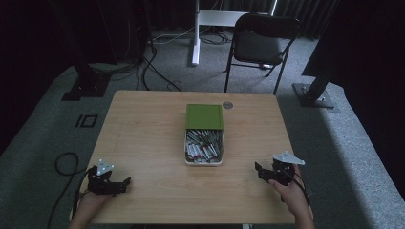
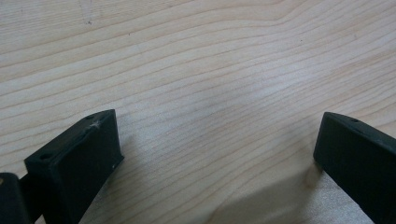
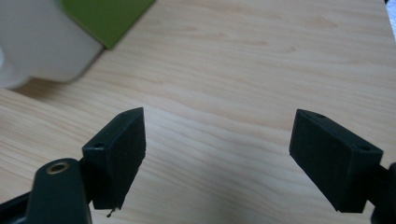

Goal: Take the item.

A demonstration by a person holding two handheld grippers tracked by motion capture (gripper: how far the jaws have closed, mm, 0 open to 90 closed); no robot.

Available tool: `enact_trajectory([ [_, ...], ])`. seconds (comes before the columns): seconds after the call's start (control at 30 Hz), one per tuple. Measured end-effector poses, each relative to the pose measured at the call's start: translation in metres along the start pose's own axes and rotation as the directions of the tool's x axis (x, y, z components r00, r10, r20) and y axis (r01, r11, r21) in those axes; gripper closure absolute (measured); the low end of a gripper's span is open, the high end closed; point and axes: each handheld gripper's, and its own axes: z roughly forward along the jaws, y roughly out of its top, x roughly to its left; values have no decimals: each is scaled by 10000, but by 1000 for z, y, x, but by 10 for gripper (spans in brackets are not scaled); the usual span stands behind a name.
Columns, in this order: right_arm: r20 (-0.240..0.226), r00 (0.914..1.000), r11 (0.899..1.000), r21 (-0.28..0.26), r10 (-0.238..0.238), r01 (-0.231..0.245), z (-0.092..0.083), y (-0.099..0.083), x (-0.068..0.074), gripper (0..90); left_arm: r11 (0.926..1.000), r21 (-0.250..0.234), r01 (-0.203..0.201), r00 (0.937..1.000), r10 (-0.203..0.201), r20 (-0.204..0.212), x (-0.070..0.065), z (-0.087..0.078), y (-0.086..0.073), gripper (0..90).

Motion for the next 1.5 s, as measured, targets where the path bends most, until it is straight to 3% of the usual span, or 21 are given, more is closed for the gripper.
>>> enact_trajectory([
  [0.4, -493, 9977, 9978, -500, -459, 434, -1, 26, 23, 200, 10000, -21, 20, 10000, -20, 2, 0, 0, 0, 14],
  [0.9, -1257, 9861, 9914, -873, -1083, 977, 7, 52, 54, 229, 10000, -16, 19, 10000, -19, 3, 0, 0, 0, 14],
  [1.37, -1857, 9654, 9781, -1330, -1832, 1600, 15, 76, 88, 258, 10000, -18, 22, 10000, -22, 5, 0, 0, 0, 14],
  [1.5, -2044, 9561, 9717, -1521, -2098, 1807, 18, 82, 98, 322, 10000, -24, 23, 10000, -23, 6, 0, 0, 0, 14],
])
